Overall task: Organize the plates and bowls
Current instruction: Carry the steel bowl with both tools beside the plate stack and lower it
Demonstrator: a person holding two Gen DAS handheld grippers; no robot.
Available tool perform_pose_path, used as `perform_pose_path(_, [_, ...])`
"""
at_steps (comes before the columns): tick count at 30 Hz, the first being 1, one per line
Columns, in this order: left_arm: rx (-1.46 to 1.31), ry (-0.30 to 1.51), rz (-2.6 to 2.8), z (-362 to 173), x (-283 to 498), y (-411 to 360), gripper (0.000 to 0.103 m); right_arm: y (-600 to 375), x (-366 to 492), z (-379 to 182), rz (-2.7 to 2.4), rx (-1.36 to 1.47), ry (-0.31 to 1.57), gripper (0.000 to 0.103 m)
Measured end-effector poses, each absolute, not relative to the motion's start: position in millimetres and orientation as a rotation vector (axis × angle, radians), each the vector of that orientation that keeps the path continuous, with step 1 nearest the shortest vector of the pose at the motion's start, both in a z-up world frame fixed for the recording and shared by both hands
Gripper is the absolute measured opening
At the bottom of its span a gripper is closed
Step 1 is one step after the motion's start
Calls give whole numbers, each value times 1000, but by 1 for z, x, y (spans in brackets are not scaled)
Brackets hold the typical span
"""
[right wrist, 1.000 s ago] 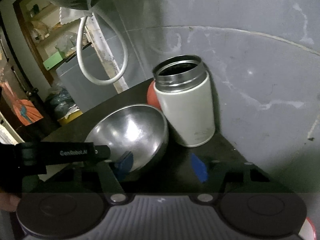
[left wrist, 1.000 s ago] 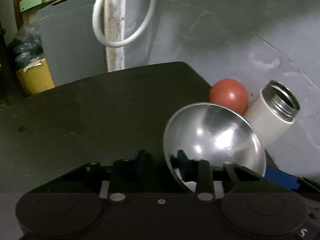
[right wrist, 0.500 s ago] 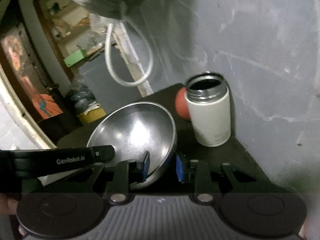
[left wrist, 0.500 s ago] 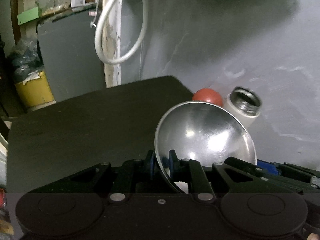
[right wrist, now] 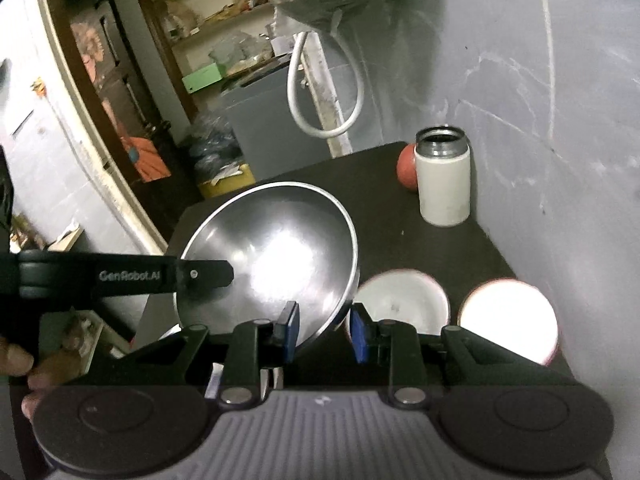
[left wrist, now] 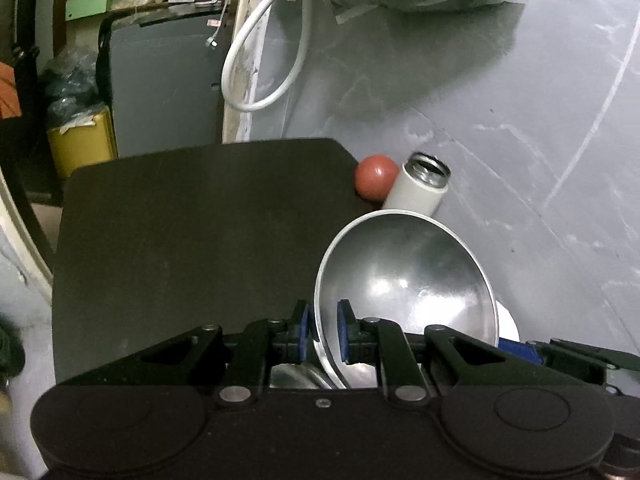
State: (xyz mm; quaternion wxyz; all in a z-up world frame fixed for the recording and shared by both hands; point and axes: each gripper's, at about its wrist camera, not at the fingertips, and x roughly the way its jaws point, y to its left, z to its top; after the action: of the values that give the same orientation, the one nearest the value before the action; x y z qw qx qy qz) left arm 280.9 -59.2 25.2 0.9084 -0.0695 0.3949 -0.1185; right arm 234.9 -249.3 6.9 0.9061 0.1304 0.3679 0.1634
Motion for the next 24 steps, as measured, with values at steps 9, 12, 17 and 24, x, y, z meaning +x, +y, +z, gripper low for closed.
perform_pose_path(9, [-134,814,-274,26,223,-70,16,-260,166,3,373,264,808,31])
perform_pose_path(12, [-113,822,-292,22,210,-78,18,-266,152,3,369,261,814,31])
perform_pose_path(17, [-74,855,-335,14,196,-89,20,-276,141,0,349,263,833,32])
perform_pose_path(24, [-33,915,-370,2,188,-101,20,-284,125,-9,355,261,885,33])
